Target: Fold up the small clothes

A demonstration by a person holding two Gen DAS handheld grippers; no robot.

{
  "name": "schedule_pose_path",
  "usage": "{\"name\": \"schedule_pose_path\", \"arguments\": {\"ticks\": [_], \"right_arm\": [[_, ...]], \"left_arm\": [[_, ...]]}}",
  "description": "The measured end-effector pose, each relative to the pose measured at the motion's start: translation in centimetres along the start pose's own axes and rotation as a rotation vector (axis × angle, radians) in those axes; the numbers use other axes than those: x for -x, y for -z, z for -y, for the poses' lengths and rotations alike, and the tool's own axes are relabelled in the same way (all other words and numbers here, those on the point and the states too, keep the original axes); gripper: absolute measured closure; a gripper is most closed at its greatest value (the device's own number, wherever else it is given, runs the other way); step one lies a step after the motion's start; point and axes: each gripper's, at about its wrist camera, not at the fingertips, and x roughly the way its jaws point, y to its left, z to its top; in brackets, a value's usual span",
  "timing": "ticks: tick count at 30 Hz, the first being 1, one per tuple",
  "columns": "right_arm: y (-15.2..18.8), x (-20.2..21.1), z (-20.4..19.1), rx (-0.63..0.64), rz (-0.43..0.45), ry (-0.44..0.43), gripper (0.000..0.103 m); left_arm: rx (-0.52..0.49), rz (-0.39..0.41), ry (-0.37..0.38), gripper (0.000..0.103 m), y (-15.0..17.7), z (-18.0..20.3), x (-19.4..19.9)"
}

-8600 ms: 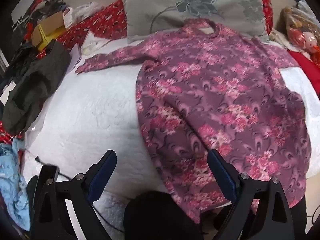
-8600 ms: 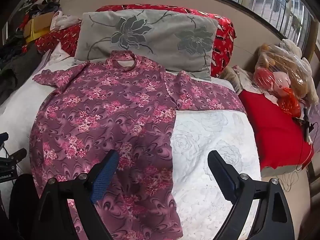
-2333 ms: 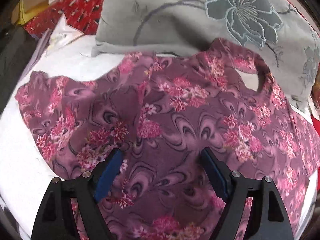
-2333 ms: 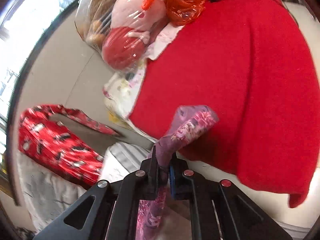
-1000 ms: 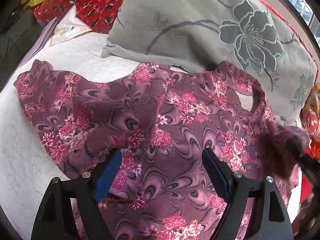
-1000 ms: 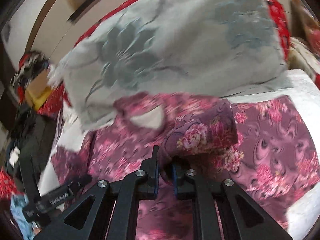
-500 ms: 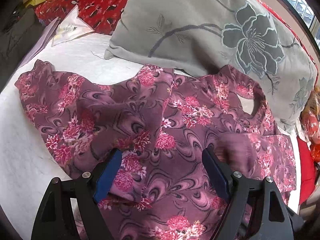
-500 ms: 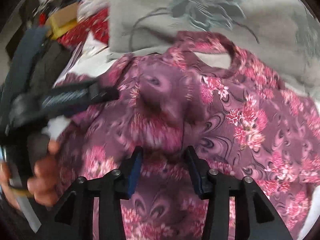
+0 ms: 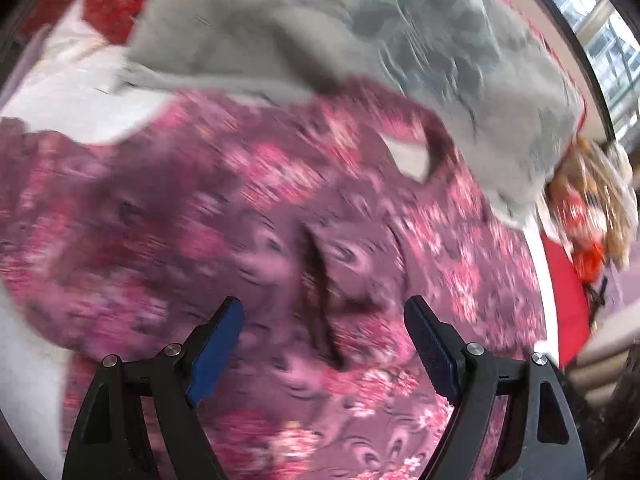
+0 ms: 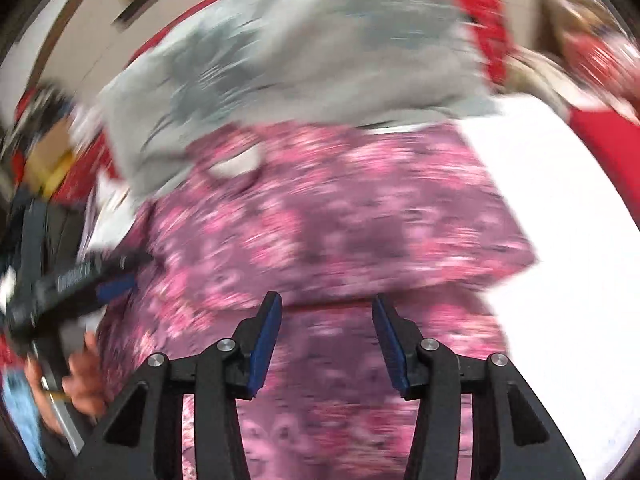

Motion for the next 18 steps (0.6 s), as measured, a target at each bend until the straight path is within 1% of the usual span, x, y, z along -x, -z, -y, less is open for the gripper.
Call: {"name": "schedule_pose_path", "arguments": {"ticks": [1,2,3,4,5,6,8,10,11,13,14,15,17,18], "right_arm": [[-0.2,0.5,1.3,-0.041,0.014,0.008,0.053],[-0.3,0.8,2.3,-0.072,0.027,0.017,0.053],[-0.5,1.0,2.8,-0.089,0.035,0.025,0.053],[-0.7,1.4,3.7,-0.111,0.046,0.036,0.053],[-1.0,1.5,4.3,-0.123,0.052,0.043,0.053],[-1.3,1.7,5.1,-0.141,0.063,0.056,0.053],[-1.9,2.0,6.3,-0.173,0.078,0.067,0.053],[-2.8,2.1,8.2,-0.239,0.098,0.069,0.053],[-3.0,2.1,9.1,-0.272,0.106,0.066,0.052],[-3.4,1.7,10.7,-0.343,0.111,0.050,0.050],[-3.4,1.4,11.1,-0.366,0.108,0.045,0.050],[-3.5,0.8,11.7,-0.400,0.100,0.033,0.050],[-3.7,-0.4,12.2,-0.428,0.074,-0.001,0.050],[-3.9,-1.5,12.1,-0.428,0.051,-0.023,0.050]], "left_arm": [[-0.013,0.023,-0.031,0.020,0.0,0.5,-0.2],[-0.026,0.050,-0.046,0.026,0.0,0.9,-0.3],[-0.029,0.081,-0.043,0.037,-0.1,1.4,-0.5],[-0.026,0.099,-0.034,0.076,-0.1,1.6,-0.6],[-0.027,0.099,-0.010,0.096,-0.3,1.7,-0.6],[-0.015,0.110,0.004,0.096,-0.4,1.5,-0.5],[0.018,0.197,-0.006,0.096,-0.3,0.9,0.8],[0.044,0.279,-0.021,0.096,-0.4,0.0,3.0],[0.057,0.318,-0.052,0.097,-0.6,-0.7,4.1],[0.075,0.363,-0.108,0.097,-0.8,-1.7,5.4],[0.088,0.358,-0.104,0.097,-1.0,-2.6,5.7],[0.101,0.328,-0.083,0.097,-1.0,-3.1,5.6],[0.132,0.294,-0.062,0.097,-1.1,-4.1,5.1],[0.133,0.283,-0.074,0.097,-1.2,-4.3,4.7]]}}
